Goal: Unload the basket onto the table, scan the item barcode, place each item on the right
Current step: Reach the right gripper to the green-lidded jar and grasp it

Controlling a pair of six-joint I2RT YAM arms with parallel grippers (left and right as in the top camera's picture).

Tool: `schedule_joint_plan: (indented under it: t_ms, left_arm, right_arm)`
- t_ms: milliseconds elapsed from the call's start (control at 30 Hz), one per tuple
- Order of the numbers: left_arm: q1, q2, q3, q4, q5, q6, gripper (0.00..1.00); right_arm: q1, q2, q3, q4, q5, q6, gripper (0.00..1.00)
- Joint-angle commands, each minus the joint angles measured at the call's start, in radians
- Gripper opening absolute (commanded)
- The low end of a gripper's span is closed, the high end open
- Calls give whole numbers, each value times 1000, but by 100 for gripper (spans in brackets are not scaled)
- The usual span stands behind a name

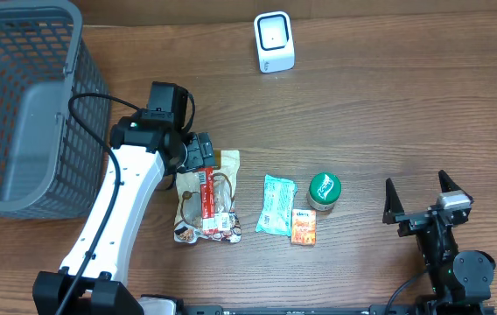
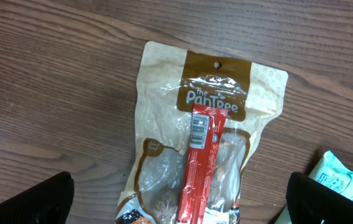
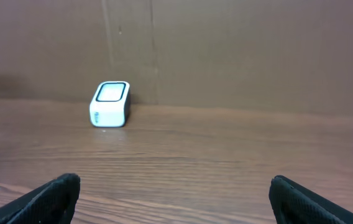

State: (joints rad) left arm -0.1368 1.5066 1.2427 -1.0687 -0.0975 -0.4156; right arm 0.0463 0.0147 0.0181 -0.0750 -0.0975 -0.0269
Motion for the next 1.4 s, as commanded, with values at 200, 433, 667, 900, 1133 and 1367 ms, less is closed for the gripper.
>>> schedule_joint_plan:
  t_ms: [200,433,667,900,1133,1367]
  left_arm:
    - [-1,3,21,0,5,-11,100]
    - [-1,3,21,0,5,-11,100]
    - [-1,3,21,0,5,-11,100]
    - [-1,3,21,0,5,-11,100]
    - [-1,3,21,0,5,-11,100]
    - [-1,3,21,0,5,-11,100]
  right_arm:
    - [-3,-8,67,-41,1,306,100]
    - [-3,89,328,-179,5,423,100]
    - [-3,376,740,-425,9,423,100]
    - [-2,752,1199,-808,6,420,100]
    - [-2,1005,1363,-915,-28,424,100]
    - [0,1171,1363,-970,-185,424,86]
